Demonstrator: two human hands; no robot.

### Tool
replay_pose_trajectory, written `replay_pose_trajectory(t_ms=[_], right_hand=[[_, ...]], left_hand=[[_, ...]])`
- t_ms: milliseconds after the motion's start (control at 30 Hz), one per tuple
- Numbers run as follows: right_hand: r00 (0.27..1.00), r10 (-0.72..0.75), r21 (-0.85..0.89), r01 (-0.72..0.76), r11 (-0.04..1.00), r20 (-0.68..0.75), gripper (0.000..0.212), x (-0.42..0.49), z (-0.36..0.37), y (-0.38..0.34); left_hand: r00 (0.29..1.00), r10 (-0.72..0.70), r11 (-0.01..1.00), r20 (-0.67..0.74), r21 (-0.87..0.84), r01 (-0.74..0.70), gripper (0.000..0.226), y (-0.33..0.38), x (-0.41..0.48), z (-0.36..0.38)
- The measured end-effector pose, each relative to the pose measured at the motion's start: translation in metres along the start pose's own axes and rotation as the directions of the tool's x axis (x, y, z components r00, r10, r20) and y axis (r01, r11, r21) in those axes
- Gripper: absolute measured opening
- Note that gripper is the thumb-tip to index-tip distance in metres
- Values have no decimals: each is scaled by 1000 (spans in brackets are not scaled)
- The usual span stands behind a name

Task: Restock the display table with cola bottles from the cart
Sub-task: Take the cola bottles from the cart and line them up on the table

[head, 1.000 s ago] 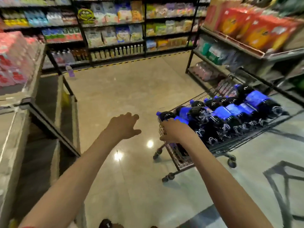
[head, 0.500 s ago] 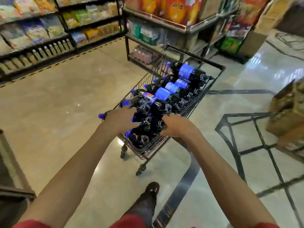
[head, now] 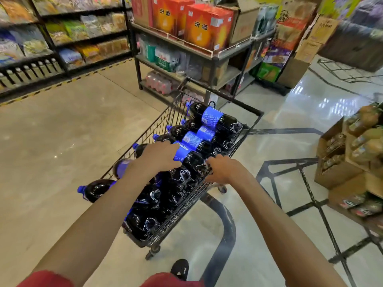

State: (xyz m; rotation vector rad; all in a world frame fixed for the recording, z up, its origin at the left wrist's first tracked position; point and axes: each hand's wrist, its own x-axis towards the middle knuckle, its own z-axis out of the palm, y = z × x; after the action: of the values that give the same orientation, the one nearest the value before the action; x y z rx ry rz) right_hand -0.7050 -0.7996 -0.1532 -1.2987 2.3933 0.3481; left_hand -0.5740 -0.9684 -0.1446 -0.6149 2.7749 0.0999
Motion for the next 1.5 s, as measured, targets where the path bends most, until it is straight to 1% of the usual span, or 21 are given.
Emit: replay_pose_trajectory(t_ms=[167,267,400,567,700,833,900,967,1033,1100,1167,1267,1367,1433,1500], right_hand=[[1000,7,44,-8,999,19,67,42,-12,41],[999,15,47,-17,999,39,69,67,-15,69],[1000,10,62,-12,998,24,66,103,-23,108],[1000,-27,45,27,999,8,67,156,-40,160],[996,-93,18,94,995,-6,63,195,-57,194],[990,-129,9,130,991,-50,58,230,-70,217],[987,-144,-12,144,990,-71,56,245,-73,225],[985,-157,-18,156,988,-69,58,258,-74,229],[984,-173,-17,173,985,-51,59,270,-73,231],[982,-185,-7,184,983,-33,60,282,-72,231],[979,-199,-12,198,980,-35,62,293,-70,230],[979,-200,18,201,979,-35,74,311,-66,225],[983,-183,75,183,980,-3,92,329,-63,221],[985,-172,107,168,980,30,103,339,-61,218],[986,-163,143,155,977,47,106,347,-56,214]], left_hand=[[998,32,999,60,-2,-32,62,10,63,-13],[996,43,999,83,7,-44,57,16,98,-16],[996,12,1000,83,-14,-11,53,24,147,-17],[994,-77,996,76,-40,80,56,36,210,-24],[978,-167,977,128,-111,182,59,49,254,-27],[953,-271,926,138,-234,297,60,56,290,-29],[942,-294,891,163,-310,332,61,59,305,-26],[923,-315,833,222,-402,380,61,61,316,-19],[898,-356,780,259,-446,438,62,61,324,-10],[879,-400,733,258,-485,476,65,58,334,-4],[861,-453,665,230,-556,498,63,57,344,-1],[824,-529,538,206,-669,513,61,52,364,3],[788,-557,413,263,-735,537,73,47,387,17],[755,-567,287,330,-780,557,88,42,401,25],[718,-569,96,400,-835,542,102,37,411,29]])
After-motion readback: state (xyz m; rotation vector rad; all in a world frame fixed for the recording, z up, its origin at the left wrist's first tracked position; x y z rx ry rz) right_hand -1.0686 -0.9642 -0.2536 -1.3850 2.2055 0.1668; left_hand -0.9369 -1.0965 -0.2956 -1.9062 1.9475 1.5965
